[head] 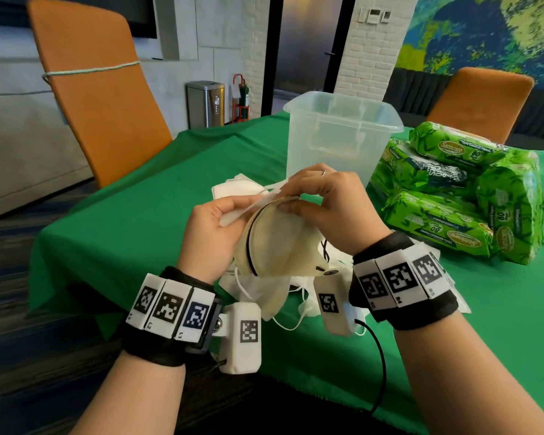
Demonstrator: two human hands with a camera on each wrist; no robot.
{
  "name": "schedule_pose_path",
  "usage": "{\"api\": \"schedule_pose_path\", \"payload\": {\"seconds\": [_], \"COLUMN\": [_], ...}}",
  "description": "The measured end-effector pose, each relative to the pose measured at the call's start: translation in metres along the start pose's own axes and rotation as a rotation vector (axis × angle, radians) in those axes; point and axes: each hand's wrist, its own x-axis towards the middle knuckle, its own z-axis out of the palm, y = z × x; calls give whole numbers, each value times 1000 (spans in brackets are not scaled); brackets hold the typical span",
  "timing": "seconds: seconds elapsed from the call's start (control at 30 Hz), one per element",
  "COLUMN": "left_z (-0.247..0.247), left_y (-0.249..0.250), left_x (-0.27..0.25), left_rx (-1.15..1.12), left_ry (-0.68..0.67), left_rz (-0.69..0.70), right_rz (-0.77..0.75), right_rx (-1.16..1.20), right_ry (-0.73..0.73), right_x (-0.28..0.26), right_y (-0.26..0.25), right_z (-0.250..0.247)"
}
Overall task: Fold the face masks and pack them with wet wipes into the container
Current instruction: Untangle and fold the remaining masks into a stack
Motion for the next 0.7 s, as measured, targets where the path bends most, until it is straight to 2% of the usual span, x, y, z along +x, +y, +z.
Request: {"api": "schedule_pose_path", "payload": {"seconds": [0.13, 0.27, 0.4, 0.5, 0.7], "left_z": [3, 3, 2, 5, 21], "left_y": [-3, -4, -5, -5, 0], "left_x": [5, 10, 15, 18, 26], "left_rx": [-34, 118, 147, 147, 67], "left_ry": [6, 30, 75, 47, -121], "left_rz": [-48, 13, 10, -2, -86], "right_rz": [120, 265, 369, 392, 338], "right_rx": [-12, -51, -24, 71, 200], "right_ry": [46, 152, 273, 307, 374], "right_x": [3, 4, 3, 2, 0], "right_y": [7, 20, 40, 46, 44], "right_z": [-5, -18, -34, -41, -46]}}
